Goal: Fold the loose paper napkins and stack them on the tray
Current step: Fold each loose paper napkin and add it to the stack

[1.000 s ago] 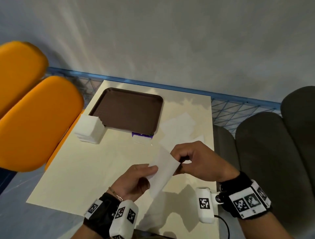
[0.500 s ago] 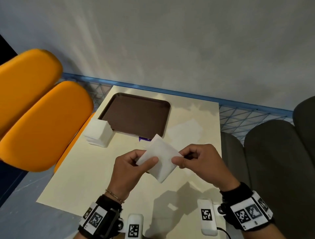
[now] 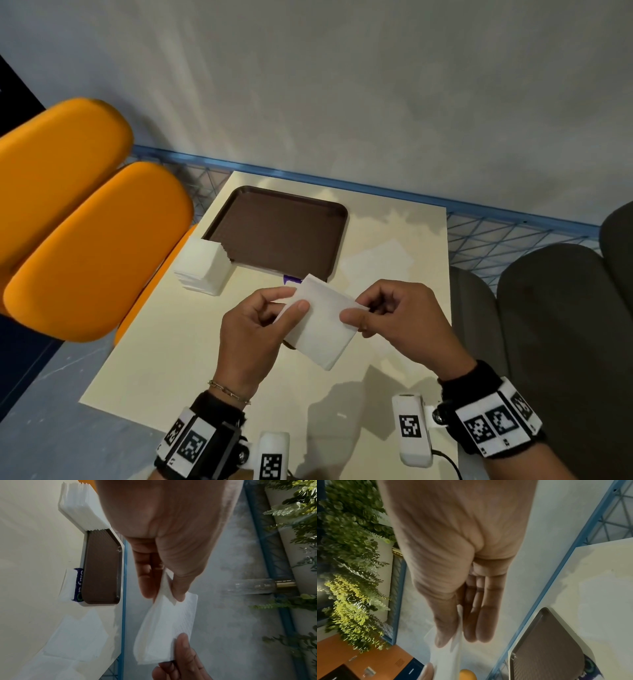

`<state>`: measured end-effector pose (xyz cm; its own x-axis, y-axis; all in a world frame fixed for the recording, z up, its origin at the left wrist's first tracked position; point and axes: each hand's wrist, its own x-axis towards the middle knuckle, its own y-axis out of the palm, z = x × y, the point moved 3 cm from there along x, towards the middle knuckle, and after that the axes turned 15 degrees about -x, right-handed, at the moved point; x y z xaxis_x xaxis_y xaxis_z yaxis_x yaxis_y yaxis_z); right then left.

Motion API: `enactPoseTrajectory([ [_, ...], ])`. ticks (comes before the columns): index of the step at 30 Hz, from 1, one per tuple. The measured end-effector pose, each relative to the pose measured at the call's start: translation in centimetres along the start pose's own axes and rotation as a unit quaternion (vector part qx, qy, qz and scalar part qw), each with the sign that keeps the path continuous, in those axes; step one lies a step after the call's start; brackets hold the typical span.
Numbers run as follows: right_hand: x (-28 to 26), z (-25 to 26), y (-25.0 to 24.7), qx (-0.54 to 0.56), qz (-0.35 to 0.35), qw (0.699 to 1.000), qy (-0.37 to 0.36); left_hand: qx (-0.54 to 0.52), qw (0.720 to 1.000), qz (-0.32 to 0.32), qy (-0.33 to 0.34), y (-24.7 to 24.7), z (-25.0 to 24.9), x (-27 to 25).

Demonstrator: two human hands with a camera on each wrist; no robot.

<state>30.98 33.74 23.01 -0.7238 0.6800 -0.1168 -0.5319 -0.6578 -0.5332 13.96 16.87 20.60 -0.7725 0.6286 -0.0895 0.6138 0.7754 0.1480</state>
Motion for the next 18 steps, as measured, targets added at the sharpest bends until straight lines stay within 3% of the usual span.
enactPoseTrajectory([
  [3, 0.3, -0.4, 0.1, 0.033, -0.008, 0.999, 0.010, 0.005, 1.000, 0.011, -0.011, 0.3, -0.3, 0.1],
  [10, 0.9, -0.8, 0.2, 0.063, 0.016, 0.998, 0.017, -0.082, 0.988, 0.043, -0.121, 0.6, 1.0, 0.4],
  [18, 1.3, -1.5, 1.9, 0.049, 0.120, 0.991, 0.041, -0.054, 0.992, 0.025, -0.107, -0.3, 1.7, 0.9],
])
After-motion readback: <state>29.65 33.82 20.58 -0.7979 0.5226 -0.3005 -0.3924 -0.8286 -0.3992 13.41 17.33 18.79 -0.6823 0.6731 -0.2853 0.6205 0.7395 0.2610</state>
